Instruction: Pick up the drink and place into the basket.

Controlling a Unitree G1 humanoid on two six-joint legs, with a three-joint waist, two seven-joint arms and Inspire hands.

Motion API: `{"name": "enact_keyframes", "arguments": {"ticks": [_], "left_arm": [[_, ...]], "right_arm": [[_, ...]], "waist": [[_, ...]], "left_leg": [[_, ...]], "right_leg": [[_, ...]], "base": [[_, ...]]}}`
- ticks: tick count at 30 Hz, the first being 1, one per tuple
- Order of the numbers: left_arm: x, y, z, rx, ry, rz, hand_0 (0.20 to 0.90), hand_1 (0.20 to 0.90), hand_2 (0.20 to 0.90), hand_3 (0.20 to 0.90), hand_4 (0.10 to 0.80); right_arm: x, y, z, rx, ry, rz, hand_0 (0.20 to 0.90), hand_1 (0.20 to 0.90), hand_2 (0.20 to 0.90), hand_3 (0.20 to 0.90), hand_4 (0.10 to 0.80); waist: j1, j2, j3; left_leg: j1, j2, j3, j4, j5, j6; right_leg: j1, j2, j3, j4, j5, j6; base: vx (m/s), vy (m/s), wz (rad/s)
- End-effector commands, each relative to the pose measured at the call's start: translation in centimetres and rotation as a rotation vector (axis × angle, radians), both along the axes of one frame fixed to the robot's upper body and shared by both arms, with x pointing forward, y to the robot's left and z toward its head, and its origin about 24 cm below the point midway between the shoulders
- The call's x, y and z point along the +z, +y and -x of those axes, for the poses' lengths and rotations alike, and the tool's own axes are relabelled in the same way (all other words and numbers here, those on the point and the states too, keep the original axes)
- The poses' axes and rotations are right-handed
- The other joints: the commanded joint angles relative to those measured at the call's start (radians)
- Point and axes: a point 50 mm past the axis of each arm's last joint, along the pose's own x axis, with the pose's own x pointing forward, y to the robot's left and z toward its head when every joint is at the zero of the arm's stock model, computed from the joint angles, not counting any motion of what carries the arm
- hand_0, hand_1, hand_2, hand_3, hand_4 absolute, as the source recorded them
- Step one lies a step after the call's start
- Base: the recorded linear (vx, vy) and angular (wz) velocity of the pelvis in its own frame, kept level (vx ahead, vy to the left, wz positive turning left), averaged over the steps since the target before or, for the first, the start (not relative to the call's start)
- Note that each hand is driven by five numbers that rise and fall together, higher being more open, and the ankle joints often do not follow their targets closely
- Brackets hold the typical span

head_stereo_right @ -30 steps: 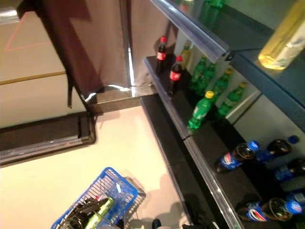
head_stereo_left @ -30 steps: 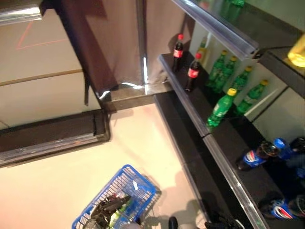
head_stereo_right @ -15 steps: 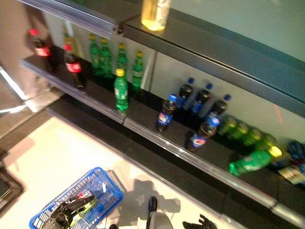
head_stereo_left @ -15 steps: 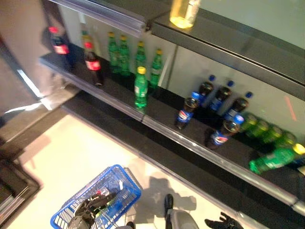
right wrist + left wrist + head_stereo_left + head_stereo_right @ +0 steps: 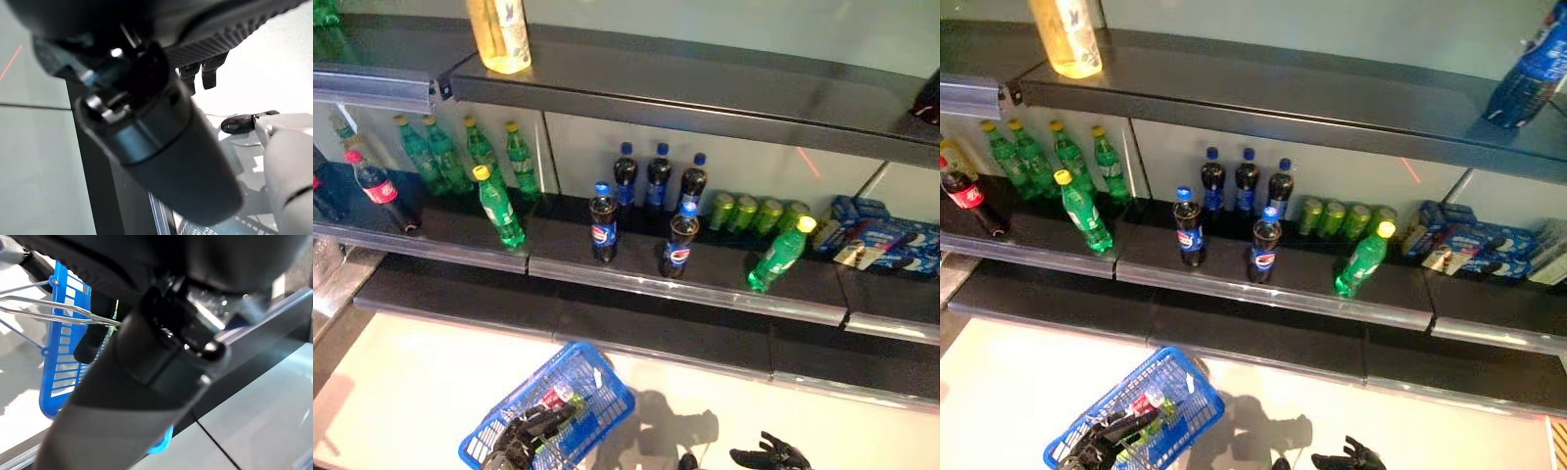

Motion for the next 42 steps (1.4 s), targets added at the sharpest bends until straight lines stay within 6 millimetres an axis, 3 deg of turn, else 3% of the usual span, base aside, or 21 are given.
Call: {"name": "enact_keyframes", "arguments": {"ticks": [1,5,14,23,26,32,35,42], "left_arm": [[4.2,3.5,-5.5,-0.034,-0.297,-0.15,0.3,0.3,0.3,0.2,0.1],[4.2,3.9,-5.5,-0.034,-0.271,-0.178,0.3,0.3,0.3,0.2,0.1],[3.5,5.1,-3.2,0.001,-0.206,-0.199,0.3,0.3,0.3,0.2,0.1],[3.3,5.6,-2.5,0.012,-0.188,-0.197,0.3,0.3,0.3,0.2,0.1],[3.6,5.1,-3.4,0.011,-0.218,-0.195,0.3,0.3,0.3,0.2,0.1],[6.2,3.5,-8.9,0.018,-0.411,-0.171,0.3,0.3,0.3,0.2,0.1],[7.6,2.9,-10.9,0.009,-0.51,-0.158,0.3,0.3,0.3,0.2,0.1],[8.3,3.2,-11.2,0.015,-0.56,-0.155,0.3,0.3,0.3,0.2,0.1]], "right_arm": [[0.8,-1.8,-0.7,-0.02,-0.025,0.069,0.9,0.9,0.9,0.9,0.8],[0.7,-1.6,-0.4,-0.058,-0.039,0.056,0.9,0.9,0.9,0.9,0.8],[0.5,-2.0,0.9,-0.065,0.002,0.066,0.9,0.9,0.9,0.9,0.8],[0.5,-2.5,1.7,-0.062,0.033,0.083,0.9,0.9,0.9,0.9,0.8],[0.6,-2.6,1.1,-0.046,0.026,0.086,0.9,0.9,0.9,0.9,0.8],[2.0,-2.7,-4.3,0.013,-0.102,0.116,0.9,0.9,0.9,0.9,0.8],[3.0,-3.3,-5.9,0.014,-0.164,0.133,0.9,0.9,0.9,0.9,0.8],[3.8,-3.8,-7.0,0.025,-0.251,0.148,0.9,0.9,0.9,0.9,0.8]], "waist": [[0.023,-0.026,-0.003],[0.026,-0.018,0.01],[0.013,-0.008,-0.014],[0.001,-0.007,-0.019],[0.0,-0.004,0.016],[0.0,0.001,0.167],[-0.008,0.002,0.256],[-0.001,0.008,0.309]], "left_leg": [[-0.121,-0.035,-0.015,0.082,-0.009,0.017],[-0.11,-0.021,-0.009,0.042,0.017,0.003],[-0.063,-0.017,0.01,-0.001,0.015,-0.001],[-0.035,-0.007,0.021,-0.022,0.015,-0.009],[-0.059,0.011,0.024,-0.03,0.033,-0.021],[-0.246,0.031,0.001,0.082,0.064,-0.022],[-0.42,0.04,-0.057,0.335,0.011,-0.019],[-0.606,0.027,-0.089,0.58,-0.097,0.008]], "right_leg": [[0.013,-0.062,-0.007,0.078,-0.053,0.043],[0.007,-0.075,-0.042,0.084,-0.046,0.051],[0.028,-0.075,-0.039,0.058,-0.049,0.053],[0.041,-0.061,-0.039,0.038,-0.047,0.047],[0.007,-0.05,-0.034,0.028,-0.031,0.047],[-0.186,-0.047,-0.028,0.141,-0.028,0.014],[-0.354,-0.055,-0.022,0.375,-0.093,-0.027],[-0.543,-0.08,-0.005,0.665,-0.205,-0.054]], "base": [[-0.096,-0.051,-0.02],[-0.098,-0.035,0.1],[0.003,0.002,0.0],[0.052,-0.019,0.04],[0.018,-0.068,-0.01],[-0.334,-0.026,-0.11],[-0.284,-0.027,0.0],[-0.125,-0.018,0.02]]}}
